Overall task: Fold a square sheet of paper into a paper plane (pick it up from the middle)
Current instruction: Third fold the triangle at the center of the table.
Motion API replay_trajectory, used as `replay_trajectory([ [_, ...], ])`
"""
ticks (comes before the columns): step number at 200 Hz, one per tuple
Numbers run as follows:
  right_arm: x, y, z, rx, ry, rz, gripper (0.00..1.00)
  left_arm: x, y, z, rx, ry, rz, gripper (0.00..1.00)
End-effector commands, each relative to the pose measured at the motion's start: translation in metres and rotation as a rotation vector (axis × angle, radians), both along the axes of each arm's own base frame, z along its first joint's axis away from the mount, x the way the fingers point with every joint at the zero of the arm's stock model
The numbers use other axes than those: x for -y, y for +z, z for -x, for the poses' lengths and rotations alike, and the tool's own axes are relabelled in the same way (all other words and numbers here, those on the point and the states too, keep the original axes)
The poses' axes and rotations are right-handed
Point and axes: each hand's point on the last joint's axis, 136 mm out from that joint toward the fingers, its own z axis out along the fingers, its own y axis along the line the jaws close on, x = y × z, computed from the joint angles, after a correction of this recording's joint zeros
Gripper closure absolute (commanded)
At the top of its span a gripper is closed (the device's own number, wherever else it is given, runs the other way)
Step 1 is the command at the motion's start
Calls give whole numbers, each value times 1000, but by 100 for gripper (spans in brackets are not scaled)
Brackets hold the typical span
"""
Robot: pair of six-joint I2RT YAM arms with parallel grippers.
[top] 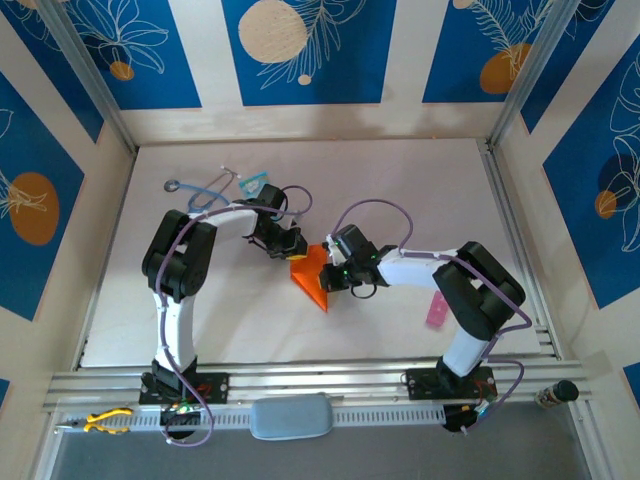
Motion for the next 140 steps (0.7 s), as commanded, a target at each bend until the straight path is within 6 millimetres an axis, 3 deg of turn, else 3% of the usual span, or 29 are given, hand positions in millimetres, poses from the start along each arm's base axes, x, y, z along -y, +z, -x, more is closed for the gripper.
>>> replay_trajectory([
  [1, -3, 1, -3, -4, 1, 10, 99, -11, -16, 8, -25, 10, -70, 84],
  [140, -5, -1, -7, -3, 0, 24, 99, -9, -17, 8, -29, 17, -59, 84],
])
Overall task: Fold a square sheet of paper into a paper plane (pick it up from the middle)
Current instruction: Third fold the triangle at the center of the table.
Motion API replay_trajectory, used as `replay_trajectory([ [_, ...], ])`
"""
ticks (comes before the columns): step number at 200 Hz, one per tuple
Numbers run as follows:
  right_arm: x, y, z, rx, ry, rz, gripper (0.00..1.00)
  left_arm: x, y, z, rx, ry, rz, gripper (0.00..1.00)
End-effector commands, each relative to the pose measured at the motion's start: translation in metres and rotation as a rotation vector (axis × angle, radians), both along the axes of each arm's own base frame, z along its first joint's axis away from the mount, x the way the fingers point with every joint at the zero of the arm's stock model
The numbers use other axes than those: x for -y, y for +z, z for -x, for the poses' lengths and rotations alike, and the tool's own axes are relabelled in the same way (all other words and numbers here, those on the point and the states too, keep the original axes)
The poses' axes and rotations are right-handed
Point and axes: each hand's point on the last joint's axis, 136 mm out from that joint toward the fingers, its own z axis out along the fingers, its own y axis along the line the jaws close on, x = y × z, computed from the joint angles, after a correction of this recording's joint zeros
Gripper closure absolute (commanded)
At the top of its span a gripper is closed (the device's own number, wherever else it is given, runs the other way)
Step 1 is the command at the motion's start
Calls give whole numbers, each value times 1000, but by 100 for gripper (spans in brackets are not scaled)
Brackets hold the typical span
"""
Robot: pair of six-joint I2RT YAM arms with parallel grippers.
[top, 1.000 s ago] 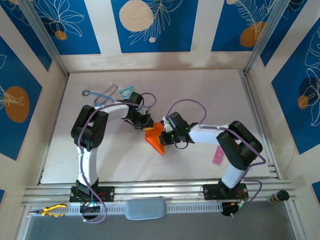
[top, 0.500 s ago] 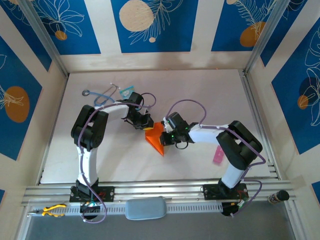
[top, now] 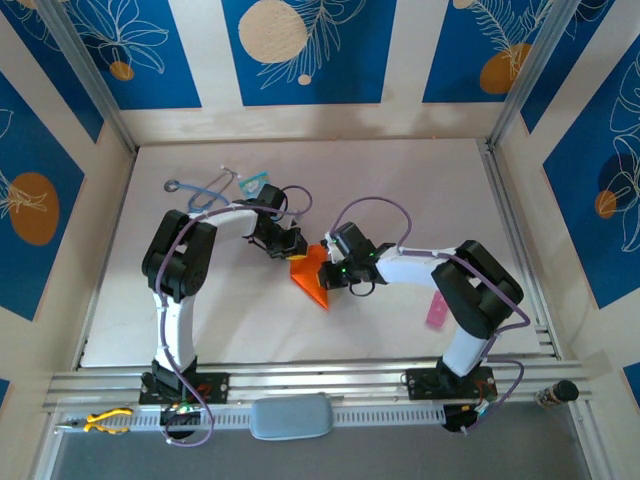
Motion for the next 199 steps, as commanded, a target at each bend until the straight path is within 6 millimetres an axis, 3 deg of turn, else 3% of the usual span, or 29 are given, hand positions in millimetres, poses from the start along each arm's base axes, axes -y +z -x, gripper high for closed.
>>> replay_trajectory([
  [1, -2, -2, -1, -10, 5, 18, 99, -9, -17, 9, -29, 14, -60, 84],
  [199, -2, -15, 6, -45, 11, 64, 99, -9, -15, 8, -24, 17, -57, 84],
])
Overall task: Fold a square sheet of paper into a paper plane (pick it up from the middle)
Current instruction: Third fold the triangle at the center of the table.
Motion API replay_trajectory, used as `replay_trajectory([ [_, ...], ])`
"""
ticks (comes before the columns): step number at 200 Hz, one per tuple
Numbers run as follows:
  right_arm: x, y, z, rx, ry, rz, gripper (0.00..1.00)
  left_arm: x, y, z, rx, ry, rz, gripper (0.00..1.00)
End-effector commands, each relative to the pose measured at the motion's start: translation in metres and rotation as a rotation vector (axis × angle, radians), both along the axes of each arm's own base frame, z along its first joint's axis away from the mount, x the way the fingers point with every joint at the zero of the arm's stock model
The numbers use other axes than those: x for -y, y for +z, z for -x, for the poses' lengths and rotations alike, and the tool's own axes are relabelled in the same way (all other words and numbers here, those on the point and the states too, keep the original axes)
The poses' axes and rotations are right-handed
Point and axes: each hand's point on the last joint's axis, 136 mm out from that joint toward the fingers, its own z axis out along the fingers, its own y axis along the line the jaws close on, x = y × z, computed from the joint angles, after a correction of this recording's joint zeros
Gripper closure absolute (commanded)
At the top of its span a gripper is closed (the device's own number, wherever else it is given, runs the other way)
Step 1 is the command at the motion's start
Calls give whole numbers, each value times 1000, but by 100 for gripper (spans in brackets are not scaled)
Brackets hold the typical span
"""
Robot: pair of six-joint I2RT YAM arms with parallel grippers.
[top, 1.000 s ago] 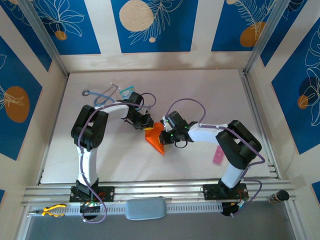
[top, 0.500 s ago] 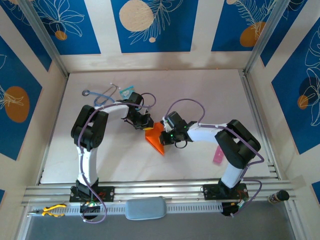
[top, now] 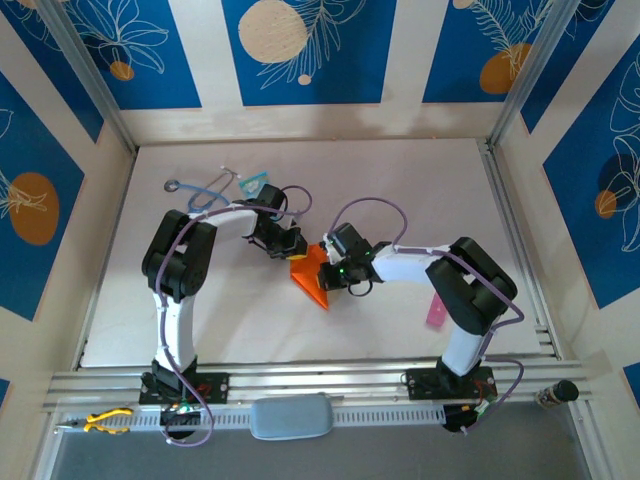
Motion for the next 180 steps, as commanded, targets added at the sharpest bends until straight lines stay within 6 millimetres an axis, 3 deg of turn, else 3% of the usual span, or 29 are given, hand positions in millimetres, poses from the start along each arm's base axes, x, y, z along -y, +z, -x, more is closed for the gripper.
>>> replay_trajectory([
  [1, 0, -6, 3, -20, 5, 26, 99, -9, -15, 8, -24, 14, -58, 84],
  [46, 2, -6, 5, -21, 6, 39, 99, -7, -2, 0, 7, 7, -58, 82],
  [94, 3, -6, 6, -19, 2, 42, 100, -3, 34, -13, 86, 19, -37, 68],
  [117, 4, -6, 6, -17, 0, 42, 99, -7, 48, -12, 117, 37, -40, 67],
  [136, 4, -5, 5, -16, -6, 39, 99, -11, 53, -6, 121, 53, -37, 69],
  [180, 4, -4, 7, -15, -16, 21, 99, -10, 65, 19, 91, 116, 70, 88],
])
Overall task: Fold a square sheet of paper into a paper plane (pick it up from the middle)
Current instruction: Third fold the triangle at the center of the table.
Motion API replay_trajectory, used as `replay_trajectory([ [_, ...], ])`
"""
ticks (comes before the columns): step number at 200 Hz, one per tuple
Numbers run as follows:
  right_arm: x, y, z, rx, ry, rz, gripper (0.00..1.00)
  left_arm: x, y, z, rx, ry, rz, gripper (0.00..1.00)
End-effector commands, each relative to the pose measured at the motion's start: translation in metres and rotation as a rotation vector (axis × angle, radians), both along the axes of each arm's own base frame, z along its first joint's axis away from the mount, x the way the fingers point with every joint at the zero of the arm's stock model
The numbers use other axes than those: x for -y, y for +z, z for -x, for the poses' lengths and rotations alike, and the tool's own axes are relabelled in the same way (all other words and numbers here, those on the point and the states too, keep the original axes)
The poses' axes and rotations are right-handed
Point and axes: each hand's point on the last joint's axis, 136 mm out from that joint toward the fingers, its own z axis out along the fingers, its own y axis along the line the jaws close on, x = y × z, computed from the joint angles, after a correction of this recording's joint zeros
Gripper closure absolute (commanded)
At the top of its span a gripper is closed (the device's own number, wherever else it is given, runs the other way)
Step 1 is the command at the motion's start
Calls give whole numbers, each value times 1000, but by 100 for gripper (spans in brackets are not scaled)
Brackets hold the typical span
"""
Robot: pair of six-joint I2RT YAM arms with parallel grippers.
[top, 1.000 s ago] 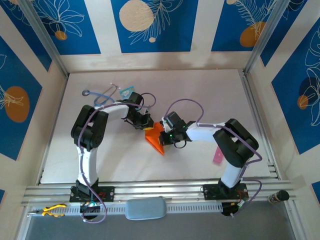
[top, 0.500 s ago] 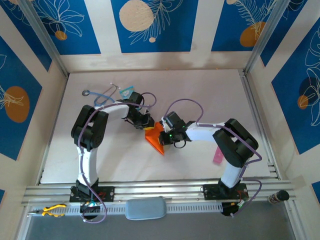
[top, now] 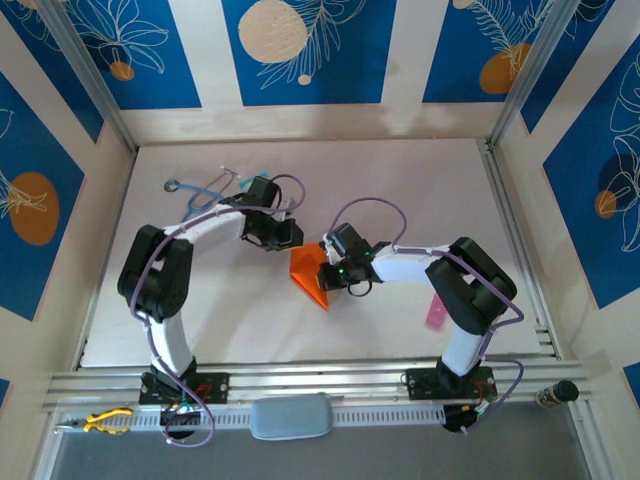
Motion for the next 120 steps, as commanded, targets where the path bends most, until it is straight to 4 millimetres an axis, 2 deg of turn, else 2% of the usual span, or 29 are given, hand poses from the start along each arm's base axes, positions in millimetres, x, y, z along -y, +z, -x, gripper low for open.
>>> replay_trajectory([
  [1, 4, -4, 7, -21, -15, 17, 99, 2, 6, 16, -39, 42, 70, 89],
  [26, 6, -3, 8, -18, -24, 14, 99, 2, 12, 32, -49, 75, 125, 92],
  [66, 6, -3, 8, -20, -31, 9, 99, 0, 7, 52, -80, 124, 172, 96],
  [120, 7, -5, 9, -24, -36, 13, 99, 15, -2, 71, -138, 101, 228, 99],
])
